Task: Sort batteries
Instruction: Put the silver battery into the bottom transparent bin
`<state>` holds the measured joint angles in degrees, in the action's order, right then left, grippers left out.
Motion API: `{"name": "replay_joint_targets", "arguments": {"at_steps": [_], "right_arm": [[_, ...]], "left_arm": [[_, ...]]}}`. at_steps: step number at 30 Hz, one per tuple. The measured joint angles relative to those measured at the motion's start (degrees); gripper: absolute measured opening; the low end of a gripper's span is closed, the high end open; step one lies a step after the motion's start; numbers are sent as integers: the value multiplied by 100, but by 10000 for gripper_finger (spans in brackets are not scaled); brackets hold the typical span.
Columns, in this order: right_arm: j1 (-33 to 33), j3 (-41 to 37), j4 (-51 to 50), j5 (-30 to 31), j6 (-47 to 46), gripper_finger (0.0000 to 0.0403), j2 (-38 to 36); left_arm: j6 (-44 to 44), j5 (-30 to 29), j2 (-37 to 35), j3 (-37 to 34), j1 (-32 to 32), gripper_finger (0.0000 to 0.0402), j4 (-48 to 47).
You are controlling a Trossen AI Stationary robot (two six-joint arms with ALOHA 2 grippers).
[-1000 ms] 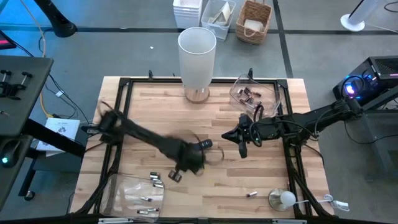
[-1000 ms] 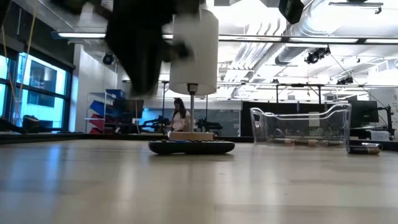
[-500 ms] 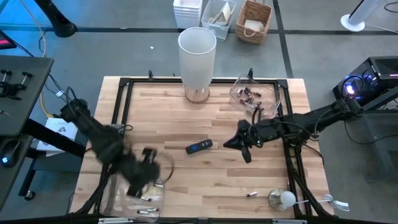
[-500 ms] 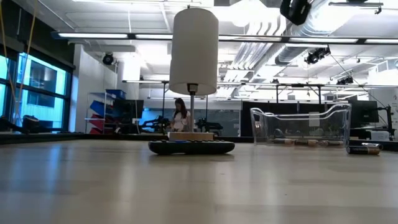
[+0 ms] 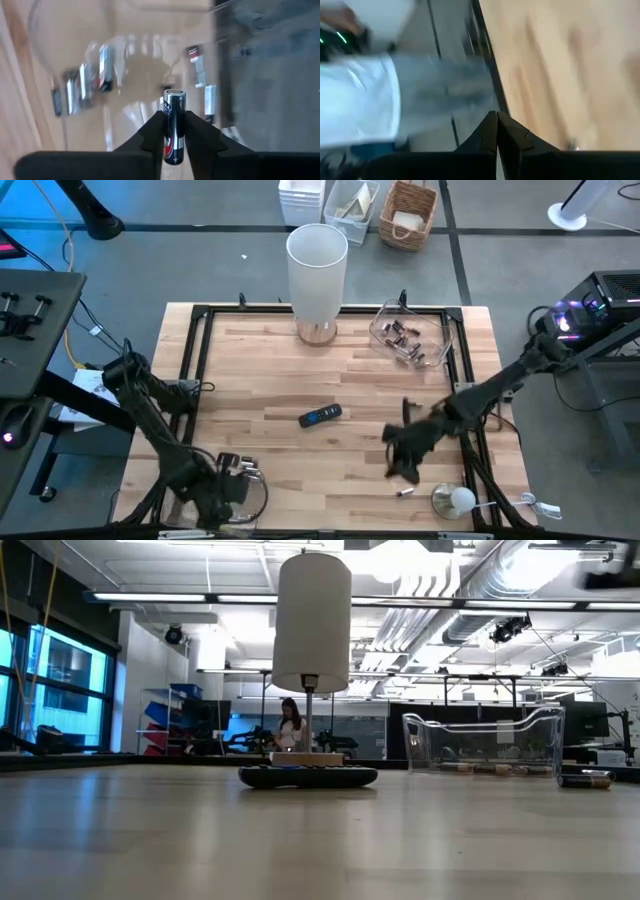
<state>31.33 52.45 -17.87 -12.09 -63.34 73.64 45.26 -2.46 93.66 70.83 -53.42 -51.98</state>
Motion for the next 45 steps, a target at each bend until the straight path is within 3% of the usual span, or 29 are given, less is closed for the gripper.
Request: {"name": "replay_joint_targets", "arguments": {"at_steps": [8, 15, 23, 29, 35, 40, 45], "right_arm": [[1065, 0, 213, -1219, -873, 0, 1611], [1293, -2, -27, -1132, -1214, 0, 2690], [1064, 13, -1226, -531, -1052, 0, 2625], [782, 13, -1317, -245, -656, 0, 2610], [484, -2, -747, 200, -412, 0, 2616], [362, 26, -295, 604, -361, 0, 2639], [276, 453, -527, 946, -203, 0, 2520]], "left_arm": [[-262, 523, -41, -264, 243, 119, -123], [-394, 520, -98, -264, 250, 127, -284], [-453, 138, -805, -264, 743, 128, -368], [-621, -346, -1484, -260, 1429, 129, -282], [-1844, -464, -1667, -258, 2187, 129, 484], [-2978, -468, -1445, -258, 2804, 129, 1313], [-3672, -370, -1055, -258, 3285, 129, 1983]]}}
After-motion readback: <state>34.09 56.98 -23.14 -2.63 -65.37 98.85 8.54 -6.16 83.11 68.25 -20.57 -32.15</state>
